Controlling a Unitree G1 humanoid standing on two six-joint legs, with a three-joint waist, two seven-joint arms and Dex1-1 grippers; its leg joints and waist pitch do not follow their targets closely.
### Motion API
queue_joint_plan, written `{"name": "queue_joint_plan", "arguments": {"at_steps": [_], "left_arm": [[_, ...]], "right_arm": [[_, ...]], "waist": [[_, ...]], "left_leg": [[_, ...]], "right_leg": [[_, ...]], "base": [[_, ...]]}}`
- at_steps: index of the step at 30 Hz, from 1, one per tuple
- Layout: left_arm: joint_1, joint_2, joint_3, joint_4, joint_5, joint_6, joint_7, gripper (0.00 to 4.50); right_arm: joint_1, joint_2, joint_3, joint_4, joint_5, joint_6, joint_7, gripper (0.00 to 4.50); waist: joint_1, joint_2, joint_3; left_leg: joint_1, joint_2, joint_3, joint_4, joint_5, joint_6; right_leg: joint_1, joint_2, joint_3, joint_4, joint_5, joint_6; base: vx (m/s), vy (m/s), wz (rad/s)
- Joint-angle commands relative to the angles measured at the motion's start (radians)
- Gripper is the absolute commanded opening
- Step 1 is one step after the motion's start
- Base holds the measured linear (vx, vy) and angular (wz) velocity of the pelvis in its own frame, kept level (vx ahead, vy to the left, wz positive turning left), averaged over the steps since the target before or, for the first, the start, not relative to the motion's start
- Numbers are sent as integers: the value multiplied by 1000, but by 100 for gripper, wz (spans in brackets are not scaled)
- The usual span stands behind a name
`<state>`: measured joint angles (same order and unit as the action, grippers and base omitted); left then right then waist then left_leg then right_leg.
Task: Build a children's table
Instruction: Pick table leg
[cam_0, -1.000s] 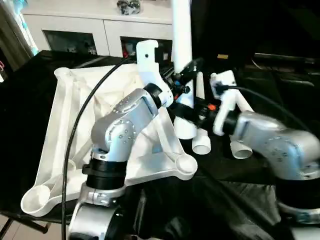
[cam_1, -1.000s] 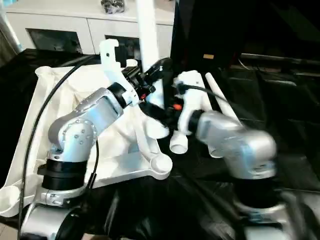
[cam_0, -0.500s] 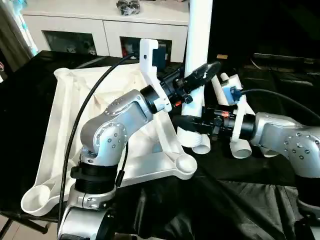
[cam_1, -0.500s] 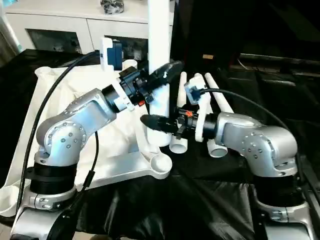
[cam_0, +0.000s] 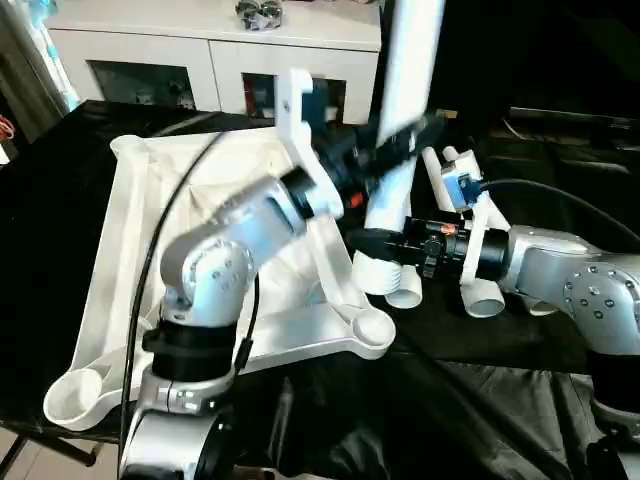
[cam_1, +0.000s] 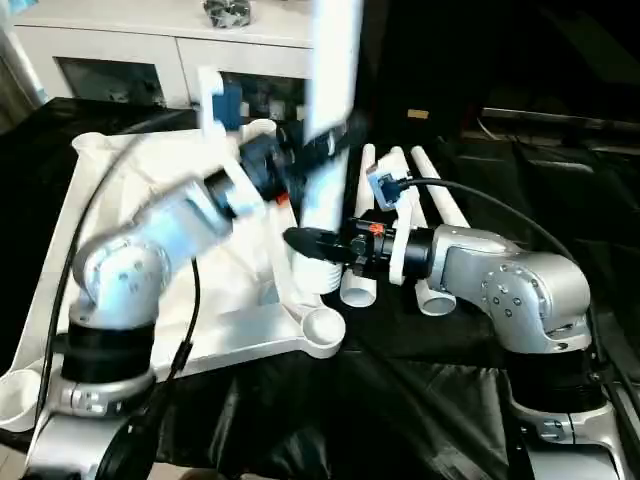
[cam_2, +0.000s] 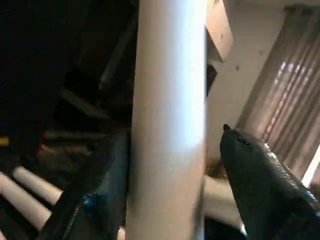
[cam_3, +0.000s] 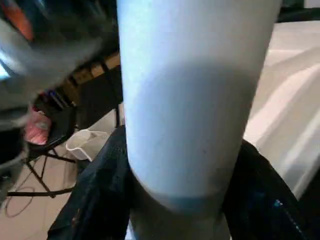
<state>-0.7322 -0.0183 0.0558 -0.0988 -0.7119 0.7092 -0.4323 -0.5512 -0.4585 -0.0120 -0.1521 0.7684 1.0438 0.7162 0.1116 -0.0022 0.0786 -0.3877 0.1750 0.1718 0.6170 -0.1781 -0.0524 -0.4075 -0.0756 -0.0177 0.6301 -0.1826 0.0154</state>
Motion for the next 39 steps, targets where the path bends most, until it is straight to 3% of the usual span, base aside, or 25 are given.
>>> {"name": "queue_joint_plan", "arguments": {"at_steps": [1,2,3,7,11,16,18,20,23,25,29,35,36,39], "left_arm": [[-32,-10,10,9,-4,-16,18,338],[-35,-11,14,13,-9,-13,19,346],[-37,-10,16,19,-8,-15,22,305],[-38,-10,13,27,4,-24,27,302],[-25,-1,-28,0,15,-17,-7,263],[-25,4,-55,17,32,-13,-10,273],[-27,-4,-45,22,-5,18,-19,312],[-30,-6,-39,25,-17,26,-22,312],[-39,-6,-36,32,9,17,-1,355],[-47,-9,-25,50,30,-3,26,355],[-53,3,-16,51,21,-15,4,404],[-61,-2,-2,67,29,-15,36,382],[-62,-4,0,69,30,-19,37,350],[-64,-9,7,70,28,-24,46,332]], "right_arm": [[2,-4,1,3,-18,-2,-12,196],[2,-4,3,5,-20,-5,-12,195],[1,-5,6,7,-23,-10,-10,194],[0,-9,14,9,-30,-18,-6,194],[3,-20,26,1,-40,-24,5,194],[0,-41,52,-3,-63,-33,25,193],[-3,-48,62,-2,-72,-38,34,193],[-5,-52,69,0,-79,-41,38,193],[-5,-63,87,-1,-96,-51,50,193],[-5,-66,95,0,-102,-58,54,193],[-4,-71,110,2,-120,-70,63,193],[-6,-75,123,6,-137,-84,71,193],[-7,-74,122,7,-138,-85,71,193],[-6,-72,120,7,-142,-89,73,193]], "waist": [[-1,-21,-88],[0,-22,-88],[0,-22,-89],[0,-22,-90],[2,-21,-90],[1,-21,-89],[1,-21,-89],[1,-21,-89],[1,-21,-89],[1,-22,-89],[2,-23,-89],[2,-22,-89],[2,-23,-90],[2,-22,-90]], "left_leg": [[12,31,-5,-63,-96,-4],[12,30,-4,-63,-95,-2],[12,29,-5,-62,-89,-1],[10,29,-4,-61,-77,4],[12,31,-4,-61,-84,6],[12,31,-5,-62,-89,2],[12,31,-5,-62,-86,3],[12,30,-5,-61,-86,2],[11,31,-5,-61,-86,9],[12,31,-5,-60,-86,10],[11,31,-5,-61,-90,11],[12,31,-5,-60,-89,11],[12,31,-5,-59,-87,14],[12,31,-5,-60,-87,16]], "right_leg": [[56,-46,25,-75,-188,-189],[56,-46,25,-76,-189,-186],[56,-46,24,-74,-183,-186],[57,-45,24,-72,-159,-188],[56,-47,25,-72,-170,-190],[56,-47,25,-73,-179,-185],[57,-46,25,-72,-170,-190],[57,-46,24,-71,-165,-200],[57,-46,24,-71,-155,-204],[58,-46,25,-71,-157,-203],[57,-47,25,-73,-171,-197],[57,-46,25,-71,-159,-202],[58,-47,25,-71,-156,-204],[58,-47,25,-70,-155,-206]], "base": [[0,0,0],[0,0,0],[0,0,0],[0,0,0],[0,0,0],[0,0,0],[0,0,0],[0,0,0],[0,0,0],[0,0,0],[0,0,0],[0,0,0],[0,0,0],[0,0,0]]}}
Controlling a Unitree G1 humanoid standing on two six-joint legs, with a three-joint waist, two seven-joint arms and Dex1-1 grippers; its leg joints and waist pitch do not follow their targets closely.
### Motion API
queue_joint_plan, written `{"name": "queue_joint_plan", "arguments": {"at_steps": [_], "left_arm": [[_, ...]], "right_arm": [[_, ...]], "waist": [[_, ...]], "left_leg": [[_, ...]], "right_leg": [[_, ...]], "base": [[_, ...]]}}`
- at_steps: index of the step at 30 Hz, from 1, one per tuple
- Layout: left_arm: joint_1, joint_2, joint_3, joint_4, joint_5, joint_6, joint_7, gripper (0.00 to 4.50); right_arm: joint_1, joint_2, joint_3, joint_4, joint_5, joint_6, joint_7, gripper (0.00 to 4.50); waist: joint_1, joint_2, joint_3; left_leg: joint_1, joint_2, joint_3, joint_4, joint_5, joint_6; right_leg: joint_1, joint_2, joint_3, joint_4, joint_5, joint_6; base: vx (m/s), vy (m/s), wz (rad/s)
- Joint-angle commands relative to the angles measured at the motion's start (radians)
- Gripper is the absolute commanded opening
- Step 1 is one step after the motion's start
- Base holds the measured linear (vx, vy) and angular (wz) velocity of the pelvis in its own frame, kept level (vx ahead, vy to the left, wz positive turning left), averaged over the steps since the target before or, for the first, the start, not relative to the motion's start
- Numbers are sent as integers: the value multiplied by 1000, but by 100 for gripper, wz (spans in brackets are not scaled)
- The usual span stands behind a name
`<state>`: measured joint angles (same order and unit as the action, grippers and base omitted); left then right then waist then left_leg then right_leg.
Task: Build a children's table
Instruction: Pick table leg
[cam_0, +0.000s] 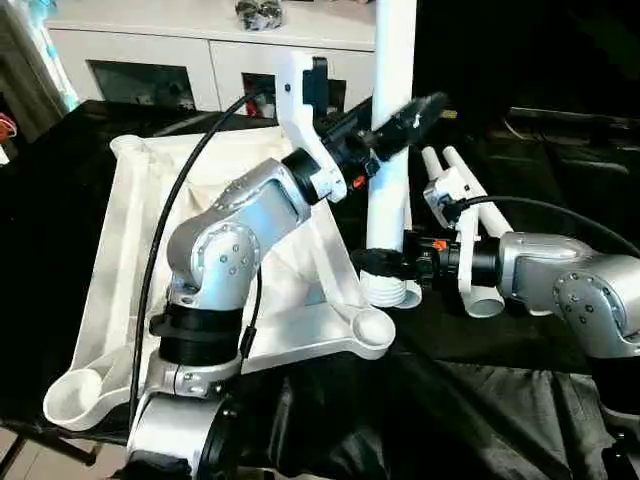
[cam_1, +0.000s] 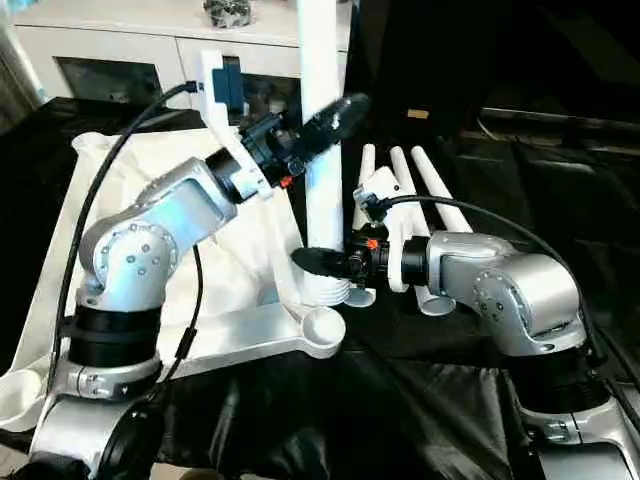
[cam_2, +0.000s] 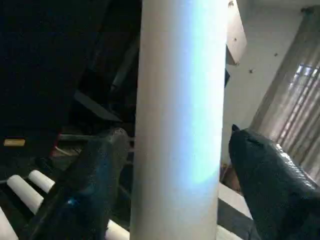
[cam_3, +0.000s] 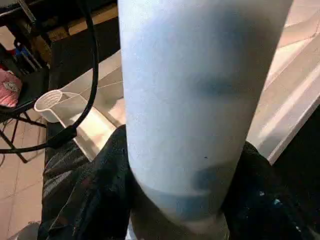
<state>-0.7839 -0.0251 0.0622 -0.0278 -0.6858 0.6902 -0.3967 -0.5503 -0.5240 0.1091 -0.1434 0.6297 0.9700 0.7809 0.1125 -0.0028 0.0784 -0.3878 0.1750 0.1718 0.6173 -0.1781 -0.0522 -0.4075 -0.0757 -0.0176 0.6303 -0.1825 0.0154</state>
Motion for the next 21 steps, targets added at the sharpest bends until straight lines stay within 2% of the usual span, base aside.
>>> {"name": "queue_joint_plan", "arguments": {"at_steps": [1,3,6,12,14,17,18,21], "left_arm": [[-13,-1,2,0,-1,-8,7,331],[-14,-1,6,3,-3,-11,9,292],[-18,-5,15,11,-2,-10,28,283],[-28,-10,27,27,6,-11,48,219],[-31,-14,31,34,4,-5,60,219],[-34,-15,32,36,2,-3,61,189],[-36,-14,30,37,5,-5,59,184],[-39,-5,17,35,13,-8,45,179]], "right_arm": [[-8,-6,-1,-1,-4,-16,8,193],[-9,-4,-1,0,-5,-21,8,193],[-9,-4,-5,1,-8,-25,12,193],[-13,0,-14,3,-11,-29,13,193],[-13,1,-14,3,-17,-37,12,193],[-13,2,-14,3,-21,-44,11,193],[-12,3,-15,4,-22,-49,11,249],[-11,4,-18,5,-18,-54,18,269]], "waist": [[1,-21,-90],[1,-22,-90],[1,-22,-90],[1,-22,-90],[1,-21,-90],[1,-20,-91],[1,-22,-91],[2,-21,-91]], "left_leg": [[12,31,-5,-60,-87,16],[11,30,-5,-60,-84,18],[12,31,-5,-59,-83,19],[12,31,-5,-59,-86,20],[12,31,-5,-59,-86,18],[12,32,-6,-59,-83,20],[12,31,-5,-59,-83,21],[12,31,-6,-58,-80,25]], "right_leg": [[58,-47,25,-71,-153,-207],[59,-47,25,-70,-152,-207],[58,-46,25,-70,-146,-211],[58,-46,25,-71,-154,-209],[57,-45,24,-71,-151,-209],[58,-47,24,-69,-142,-214],[58,-46,24,-69,-138,-214],[58,-47,24,-69,-135,-213]], "base": [[0,0,0],[0,0,0],[0,0,0],[0,0,0],[0,0,0],[0,0,0],[0,0,0],[0,0,0]]}}
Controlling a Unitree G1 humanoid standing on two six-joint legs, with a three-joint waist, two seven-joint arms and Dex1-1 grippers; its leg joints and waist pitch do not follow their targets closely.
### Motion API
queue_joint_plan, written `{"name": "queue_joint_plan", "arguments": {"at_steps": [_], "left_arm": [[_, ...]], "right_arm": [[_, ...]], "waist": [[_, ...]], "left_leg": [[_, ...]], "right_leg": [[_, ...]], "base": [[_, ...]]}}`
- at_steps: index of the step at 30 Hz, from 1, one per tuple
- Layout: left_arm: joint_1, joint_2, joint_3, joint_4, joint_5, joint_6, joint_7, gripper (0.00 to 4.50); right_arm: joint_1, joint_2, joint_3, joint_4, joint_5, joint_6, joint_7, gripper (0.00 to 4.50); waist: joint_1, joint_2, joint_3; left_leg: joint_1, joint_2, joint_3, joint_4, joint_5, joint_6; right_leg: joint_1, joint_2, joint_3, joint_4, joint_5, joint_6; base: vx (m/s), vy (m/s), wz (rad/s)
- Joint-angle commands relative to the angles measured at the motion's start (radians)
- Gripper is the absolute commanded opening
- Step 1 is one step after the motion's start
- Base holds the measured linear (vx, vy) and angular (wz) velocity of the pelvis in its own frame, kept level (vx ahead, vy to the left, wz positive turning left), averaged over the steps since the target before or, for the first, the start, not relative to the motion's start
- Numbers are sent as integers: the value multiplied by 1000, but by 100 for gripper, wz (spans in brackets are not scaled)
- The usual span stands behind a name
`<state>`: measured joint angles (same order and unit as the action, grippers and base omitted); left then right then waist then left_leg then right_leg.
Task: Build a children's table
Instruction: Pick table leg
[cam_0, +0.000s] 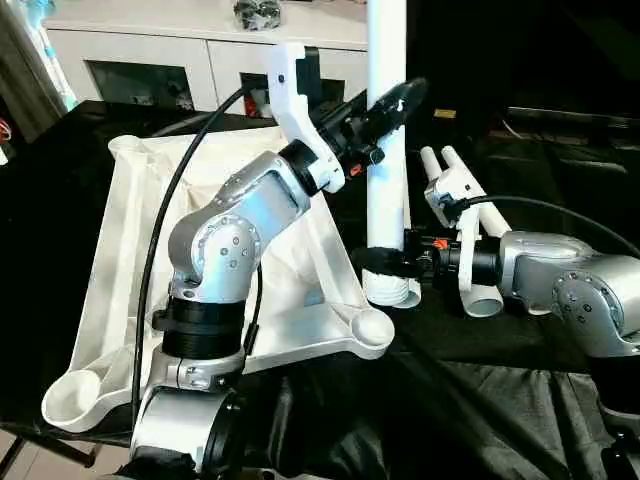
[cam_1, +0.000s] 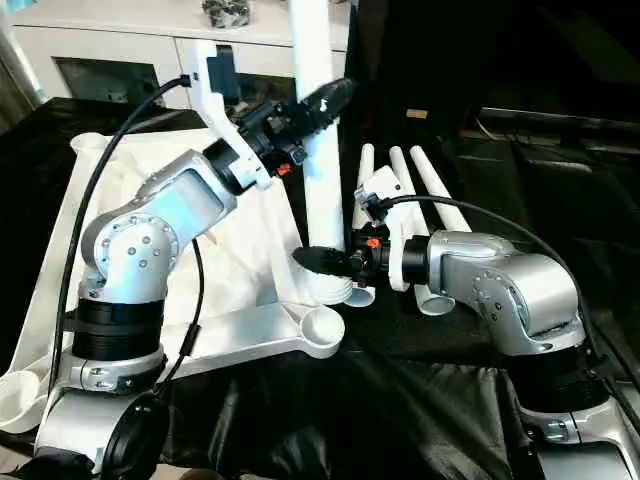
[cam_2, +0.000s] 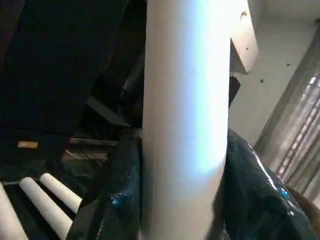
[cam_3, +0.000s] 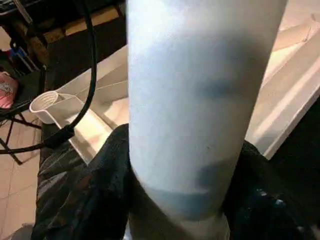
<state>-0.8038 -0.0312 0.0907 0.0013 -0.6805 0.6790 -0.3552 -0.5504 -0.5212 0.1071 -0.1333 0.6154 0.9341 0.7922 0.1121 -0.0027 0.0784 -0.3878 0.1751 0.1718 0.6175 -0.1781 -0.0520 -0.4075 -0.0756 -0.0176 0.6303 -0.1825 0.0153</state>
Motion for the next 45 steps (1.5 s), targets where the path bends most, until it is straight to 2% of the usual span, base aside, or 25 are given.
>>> {"name": "queue_joint_plan", "arguments": {"at_steps": [1,3,6,9,21,45], "left_arm": [[-20,3,-16,4,10,1,0,179],[-22,11,-28,0,16,-1,-13,177],[-27,16,-39,-3,21,-2,-25,177],[-30,24,-49,-4,31,0,-37,177],[-20,40,-89,-36,22,9,-96,177],[-23,38,-81,-19,4,25,-120,177]], "right_arm": [[-11,1,-17,-5,-2,-17,8,269],[-14,1,-18,-2,-3,-16,9,304],[-19,2,-21,10,-7,-16,7,311],[-30,3,-23,29,-9,-14,1,349],[-60,4,-40,79,35,39,28,351],[-30,-34,16,56,-3,40,84,351]], "waist": [[1,-21,-91],[2,-22,-91],[2,-24,-91],[1,-24,-90],[2,-25,-91],[3,-24,-91]], "left_leg": [[12,31,-5,-59,-81,26],[12,31,-6,-59,-80,26],[12,31,-5,-59,-80,26],[12,31,-5,-59,-79,26],[12,31,-4,-58,-69,32],[12,32,-5,-58,-72,27]], "right_leg": [[58,-46,24,-69,-135,-213],[58,-46,24,-69,-141,-212],[58,-47,24,-69,-145,-212],[58,-47,24,-69,-145,-215],[59,-47,24,-66,-125,-229],[60,-48,24,-66,-129,-228]], "base": [[0,0,0],[0,0,0],[0,0,0],[0,0,0],[0,0,0],[0,0,0]]}}
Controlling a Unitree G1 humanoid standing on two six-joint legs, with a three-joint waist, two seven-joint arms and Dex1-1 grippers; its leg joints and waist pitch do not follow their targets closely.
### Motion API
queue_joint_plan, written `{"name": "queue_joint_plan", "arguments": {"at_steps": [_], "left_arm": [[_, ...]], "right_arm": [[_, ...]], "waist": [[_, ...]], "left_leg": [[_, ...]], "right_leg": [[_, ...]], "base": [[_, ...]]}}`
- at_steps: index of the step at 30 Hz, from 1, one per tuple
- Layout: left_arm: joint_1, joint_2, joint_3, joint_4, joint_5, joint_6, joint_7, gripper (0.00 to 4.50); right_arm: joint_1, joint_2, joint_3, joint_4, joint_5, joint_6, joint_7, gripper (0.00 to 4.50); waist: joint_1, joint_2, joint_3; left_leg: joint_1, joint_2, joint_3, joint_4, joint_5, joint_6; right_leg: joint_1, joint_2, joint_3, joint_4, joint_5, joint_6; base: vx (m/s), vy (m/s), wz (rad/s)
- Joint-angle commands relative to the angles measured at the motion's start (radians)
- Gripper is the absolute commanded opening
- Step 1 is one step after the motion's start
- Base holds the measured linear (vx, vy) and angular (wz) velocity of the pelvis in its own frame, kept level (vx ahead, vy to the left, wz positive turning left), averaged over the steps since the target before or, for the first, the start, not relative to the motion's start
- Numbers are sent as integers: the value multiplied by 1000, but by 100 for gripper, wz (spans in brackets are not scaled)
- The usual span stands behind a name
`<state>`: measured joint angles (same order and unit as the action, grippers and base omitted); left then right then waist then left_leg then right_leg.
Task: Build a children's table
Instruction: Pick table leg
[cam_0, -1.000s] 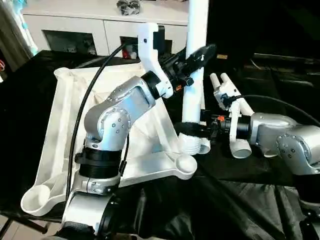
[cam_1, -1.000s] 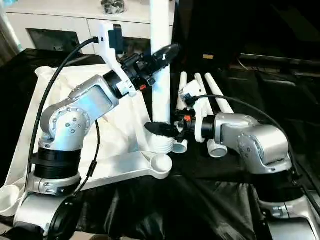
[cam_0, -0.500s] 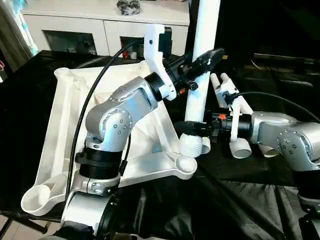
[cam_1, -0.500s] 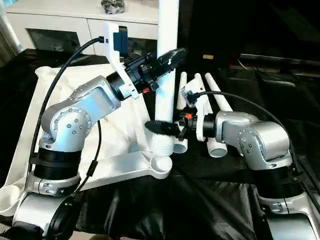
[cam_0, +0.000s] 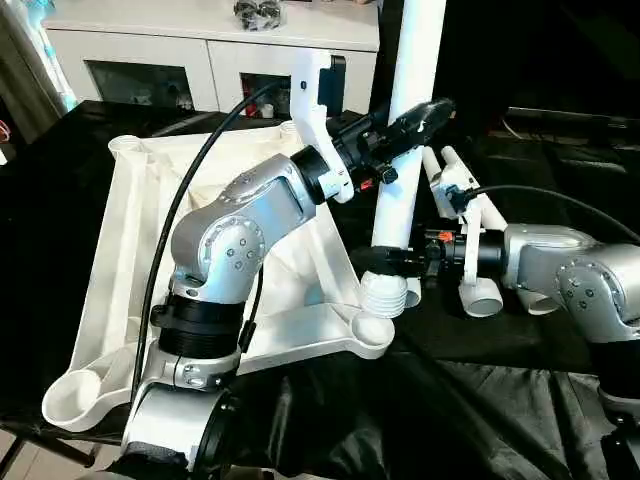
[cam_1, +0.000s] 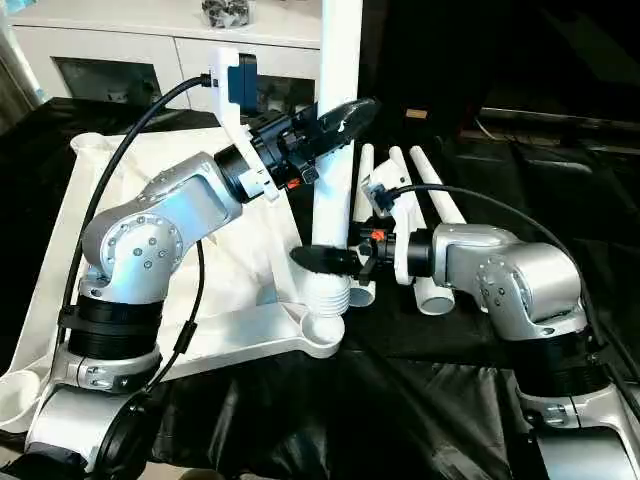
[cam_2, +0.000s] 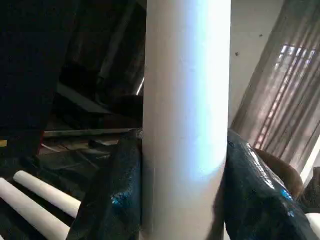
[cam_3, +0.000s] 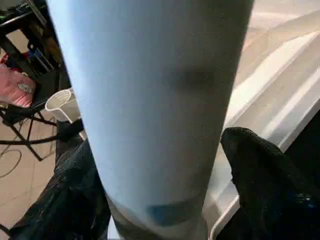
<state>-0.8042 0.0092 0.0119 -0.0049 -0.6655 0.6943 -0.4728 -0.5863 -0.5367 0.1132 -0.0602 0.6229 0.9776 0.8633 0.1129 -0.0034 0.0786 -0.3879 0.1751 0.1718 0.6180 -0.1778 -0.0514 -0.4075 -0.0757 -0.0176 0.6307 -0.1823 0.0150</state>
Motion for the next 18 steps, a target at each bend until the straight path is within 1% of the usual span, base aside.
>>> {"name": "queue_joint_plan", "arguments": {"at_steps": [1,3,5,7,9,10,11,12,14,15,16,18], "left_arm": [[-23,-2,-2,-13,-11,10,-3,177],[-22,-2,-1,-15,-13,14,-5,177],[-21,-1,-3,-18,-16,18,-8,177],[-20,-1,-4,-20,-16,20,-8,177],[-19,-1,-6,-24,-19,24,-12,177],[-19,0,-6,-24,-21,26,-14,177],[-19,1,-7,-25,-24,29,-19,177],[-20,1,-9,-25,-24,29,-21,177],[-20,2,-10,-25,-24,30,-23,177],[-20,3,-11,-24,-24,30,-24,177],[-21,4,-12,-23,-23,30,-25,177],[-21,6,-13,-23,-23,30,-27,177]], "right_arm": [[6,-18,10,-17,-11,-3,13,351],[10,-19,13,-19,-14,-5,13,351],[10,-18,12,-19,-14,-6,11,317],[10,-16,11,-19,-15,-7,10,306],[11,-14,9,-17,-16,-8,9,285],[11,-13,8,-17,-17,-9,8,285],[11,-13,9,-18,-17,-10,7,276],[11,-13,9,-18,-18,-11,8,269],[12,-13,9,-18,-19,-12,9,249],[12,-12,9,-18,-20,-14,9,242],[13,-12,9,-17,-21,-15,9,226],[15,-11,9,-18,-22,-16,8,226]], "waist": [[3,-24,-92],[3,-23,-92],[3,-23,-92],[2,-22,-91],[2,-21,-91],[3,-21,-91],[2,-22,-91],[2,-21,-92],[2,-22,-91],[2,-20,-92],[2,-21,-92],[2,-20,-92]], "left_leg": [[12,32,-5,-59,-71,27],[12,32,-5,-58,-70,28],[12,31,-4,-58,-73,29],[12,32,-5,-59,-75,28],[13,33,-5,-59,-77,27],[13,32,-5,-59,-77,27],[12,32,-5,-59,-78,27],[13,33,-5,-59,-77,27],[13,32,-5,-59,-78,27],[13,32,-5,-58,-78,26],[13,32,-5,-58,-80,26],[13,32,-5,-59,-80,26]], "right_leg": [[60,-48,24,-66,-126,-228],[60,-48,24,-66,-124,-229],[60,-48,24,-66,-127,-230],[59,-48,24,-66,-128,-230],[59,-48,24,-66,-130,-231],[59,-48,24,-66,-129,-232],[59,-47,24,-66,-127,-232],[59,-47,24,-66,-126,-232],[59,-48,24,-66,-127,-232],[59,-48,24,-66,-126,-232],[59,-47,24,-67,-126,-232],[59,-47,24,-66,-126,-232]], "base": [[0,0,0],[0,0,0],[0,0,0],[0,0,0],[0,0,0],[0,0,0],[0,0,0],[0,0,0],[0,0,0],[0,0,0],[0,0,0],[0,0,0]]}}
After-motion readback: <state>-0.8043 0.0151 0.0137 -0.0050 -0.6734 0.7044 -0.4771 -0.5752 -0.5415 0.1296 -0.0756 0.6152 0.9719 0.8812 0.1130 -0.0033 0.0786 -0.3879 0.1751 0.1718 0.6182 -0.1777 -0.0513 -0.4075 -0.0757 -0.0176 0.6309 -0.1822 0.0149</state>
